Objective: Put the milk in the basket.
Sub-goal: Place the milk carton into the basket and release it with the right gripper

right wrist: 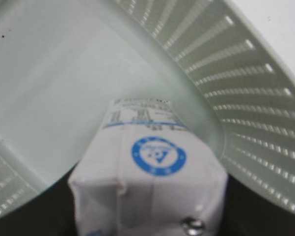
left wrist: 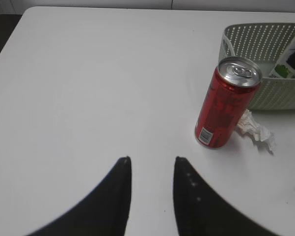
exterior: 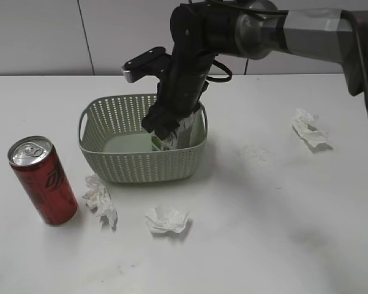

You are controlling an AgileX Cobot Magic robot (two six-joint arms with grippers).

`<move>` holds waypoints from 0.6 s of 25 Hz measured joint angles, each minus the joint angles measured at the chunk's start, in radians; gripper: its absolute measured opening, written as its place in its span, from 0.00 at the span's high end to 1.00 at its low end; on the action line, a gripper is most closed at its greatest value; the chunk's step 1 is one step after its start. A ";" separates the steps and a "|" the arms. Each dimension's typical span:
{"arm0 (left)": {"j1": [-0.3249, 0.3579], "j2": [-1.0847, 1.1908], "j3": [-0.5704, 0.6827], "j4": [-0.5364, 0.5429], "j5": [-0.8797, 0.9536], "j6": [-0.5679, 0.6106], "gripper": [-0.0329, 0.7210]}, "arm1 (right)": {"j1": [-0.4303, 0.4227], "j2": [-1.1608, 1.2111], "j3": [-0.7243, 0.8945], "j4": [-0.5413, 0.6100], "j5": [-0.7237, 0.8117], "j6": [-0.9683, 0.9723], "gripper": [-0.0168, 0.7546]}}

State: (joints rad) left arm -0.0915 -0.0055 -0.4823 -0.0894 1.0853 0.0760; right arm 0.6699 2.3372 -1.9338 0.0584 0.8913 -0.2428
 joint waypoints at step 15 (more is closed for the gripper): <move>0.000 0.000 0.000 0.000 0.000 0.000 0.64 | 0.001 -0.037 -0.115 0.017 0.064 -0.019 0.12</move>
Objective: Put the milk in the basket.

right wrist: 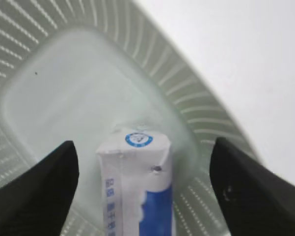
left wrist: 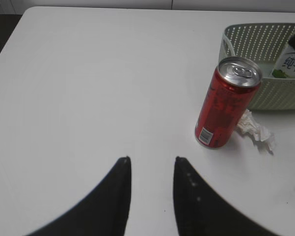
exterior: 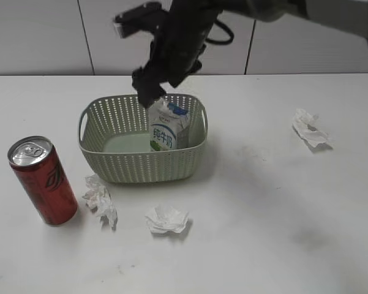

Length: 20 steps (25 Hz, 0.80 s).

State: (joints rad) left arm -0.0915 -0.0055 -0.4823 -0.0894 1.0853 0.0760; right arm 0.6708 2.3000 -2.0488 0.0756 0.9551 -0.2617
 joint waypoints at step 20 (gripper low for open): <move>0.000 0.000 0.000 0.000 0.000 0.000 0.65 | -0.440 -0.549 0.258 -0.092 0.225 0.208 0.17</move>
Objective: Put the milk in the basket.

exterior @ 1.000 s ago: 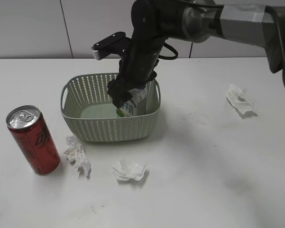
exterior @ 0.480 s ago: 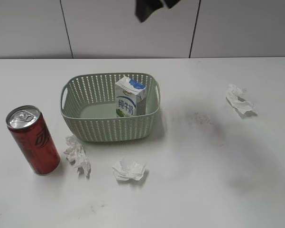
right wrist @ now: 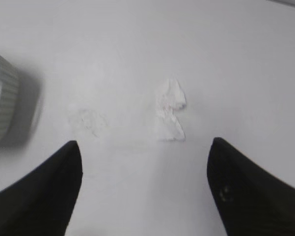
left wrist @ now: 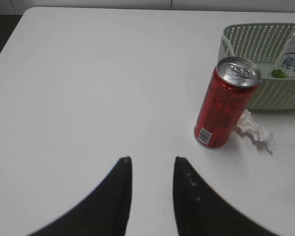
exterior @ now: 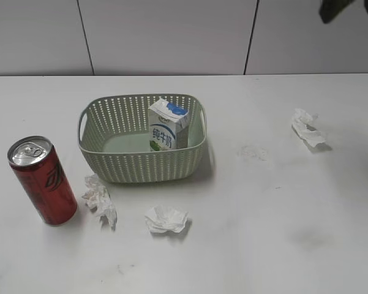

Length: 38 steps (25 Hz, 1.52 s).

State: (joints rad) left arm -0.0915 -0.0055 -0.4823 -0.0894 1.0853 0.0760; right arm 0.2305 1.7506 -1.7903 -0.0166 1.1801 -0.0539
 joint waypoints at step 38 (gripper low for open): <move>0.000 0.000 0.000 0.000 0.000 0.000 0.65 | -0.086 -1.751 1.372 0.001 -0.212 0.059 0.20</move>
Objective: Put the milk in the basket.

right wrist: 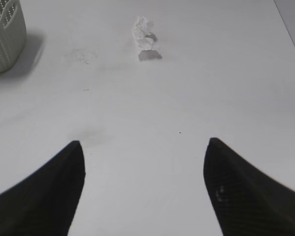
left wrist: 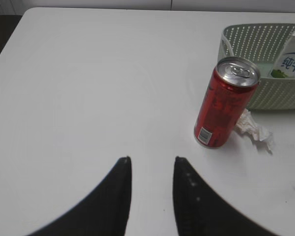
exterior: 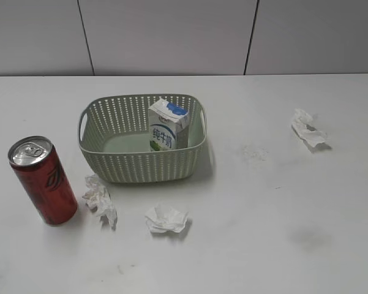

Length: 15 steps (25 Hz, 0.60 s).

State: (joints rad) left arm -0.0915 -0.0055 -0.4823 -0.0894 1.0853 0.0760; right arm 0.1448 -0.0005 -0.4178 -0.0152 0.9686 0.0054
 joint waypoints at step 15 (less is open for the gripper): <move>0.000 0.000 0.000 0.000 0.000 0.000 0.65 | 0.000 -0.004 0.006 0.004 -0.019 -0.005 0.21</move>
State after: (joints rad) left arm -0.0915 -0.0055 -0.4823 -0.0894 1.0853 0.0760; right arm 0.1448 -0.0043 -0.4117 -0.0116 0.9492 0.0000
